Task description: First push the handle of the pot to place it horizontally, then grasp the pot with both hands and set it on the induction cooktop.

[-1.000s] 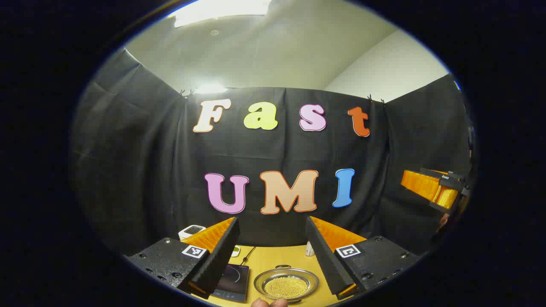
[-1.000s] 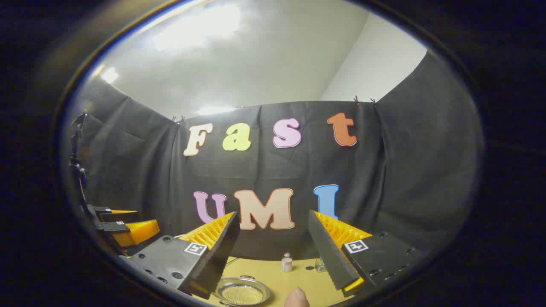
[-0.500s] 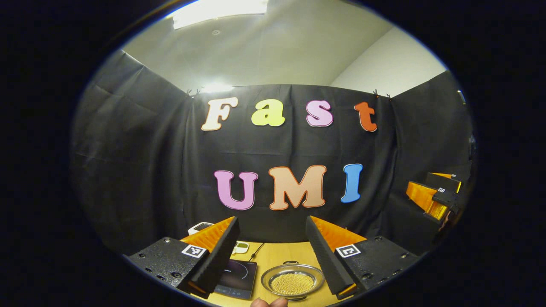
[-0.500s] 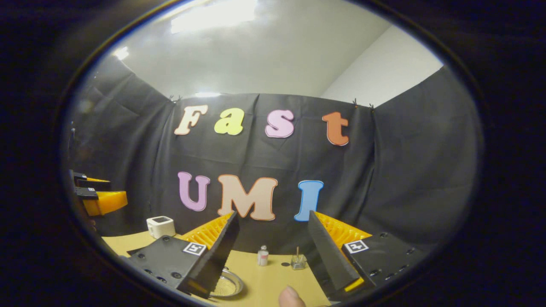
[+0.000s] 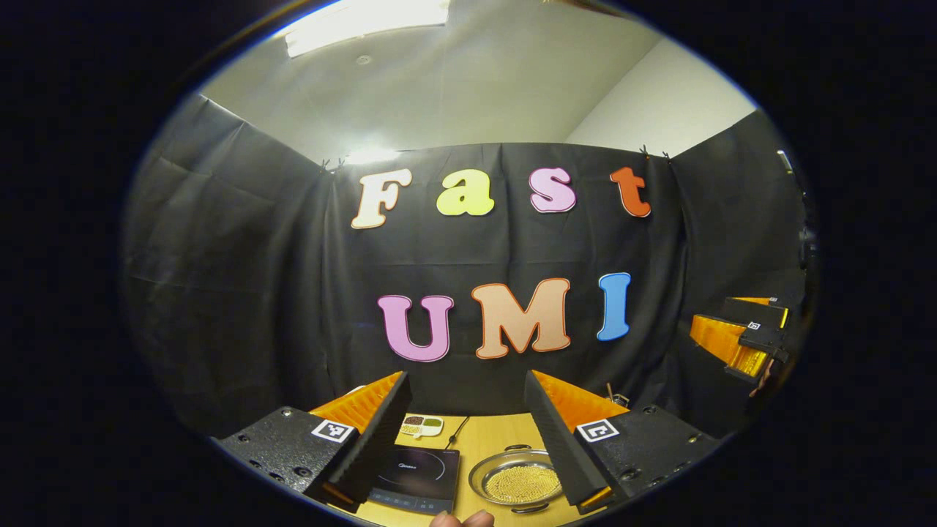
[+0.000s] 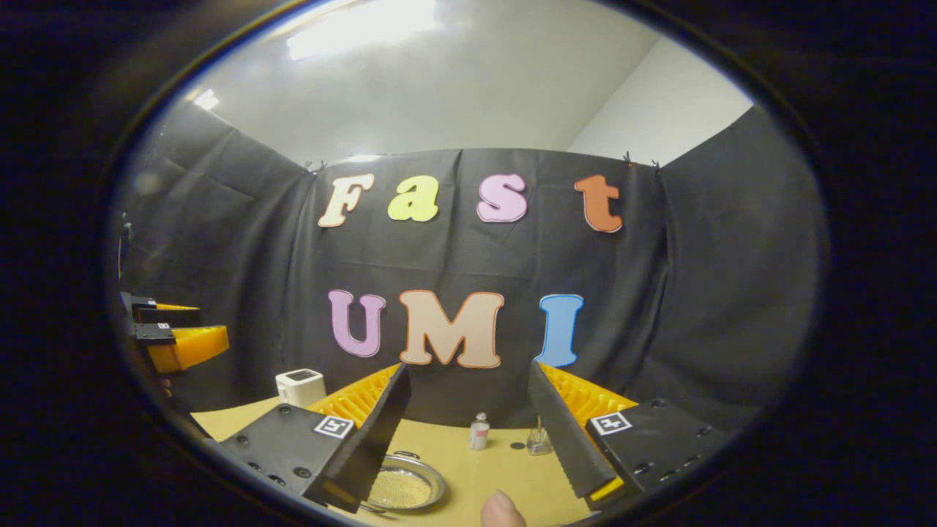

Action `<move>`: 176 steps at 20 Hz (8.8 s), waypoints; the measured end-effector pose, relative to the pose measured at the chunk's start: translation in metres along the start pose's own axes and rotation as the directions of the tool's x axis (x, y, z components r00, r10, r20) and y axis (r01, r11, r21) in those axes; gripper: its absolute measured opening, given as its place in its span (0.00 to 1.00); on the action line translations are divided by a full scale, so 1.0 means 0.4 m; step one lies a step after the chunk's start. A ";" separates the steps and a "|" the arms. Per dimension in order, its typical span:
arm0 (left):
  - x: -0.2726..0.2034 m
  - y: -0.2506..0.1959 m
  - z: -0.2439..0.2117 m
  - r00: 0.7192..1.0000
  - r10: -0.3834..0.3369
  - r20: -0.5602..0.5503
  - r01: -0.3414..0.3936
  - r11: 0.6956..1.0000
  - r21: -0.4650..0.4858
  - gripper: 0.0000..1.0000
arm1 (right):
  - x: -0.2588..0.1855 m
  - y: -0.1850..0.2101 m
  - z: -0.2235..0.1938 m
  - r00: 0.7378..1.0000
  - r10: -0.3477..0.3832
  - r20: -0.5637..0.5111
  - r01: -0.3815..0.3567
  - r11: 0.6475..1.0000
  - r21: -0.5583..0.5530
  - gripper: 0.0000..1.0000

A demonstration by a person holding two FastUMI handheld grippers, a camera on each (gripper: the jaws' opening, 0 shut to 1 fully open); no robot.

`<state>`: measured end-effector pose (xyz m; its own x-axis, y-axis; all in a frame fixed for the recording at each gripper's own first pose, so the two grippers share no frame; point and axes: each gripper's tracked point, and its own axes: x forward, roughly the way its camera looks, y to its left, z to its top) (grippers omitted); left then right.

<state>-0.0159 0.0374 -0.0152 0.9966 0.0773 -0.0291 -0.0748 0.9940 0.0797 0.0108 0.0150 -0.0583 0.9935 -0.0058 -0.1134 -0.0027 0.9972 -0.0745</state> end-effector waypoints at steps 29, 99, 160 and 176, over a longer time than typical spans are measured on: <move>0.092 0.258 -0.206 0.987 0.104 -0.125 -0.110 0.993 -0.042 0.95 | 0.139 0.407 -0.566 0.829 0.236 -0.507 -0.187 0.971 0.146 0.06; 0.225 0.237 -0.481 0.942 0.019 -0.334 -0.064 0.990 -0.124 0.99 | 0.055 0.040 -1.375 0.225 0.003 -0.974 0.166 0.985 0.041 0.03; 0.355 -0.061 -1.305 0.364 -0.202 -0.909 0.018 0.978 -0.210 0.86 | 0.264 -0.010 -1.437 0.258 0.150 -0.954 0.106 0.977 0.183 0.77; 0.334 -0.066 -1.304 0.275 -0.259 -0.926 -0.017 0.962 -0.274 0.56 | 0.258 -0.013 -1.396 0.250 0.182 -0.951 0.187 0.955 0.231 0.45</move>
<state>0.1011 0.0619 -0.5407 0.2608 -0.1649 -0.9512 -0.0982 0.9757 -0.1961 0.0499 -0.0321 -0.6227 0.1397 0.1089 -0.9842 0.2097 0.9681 0.1369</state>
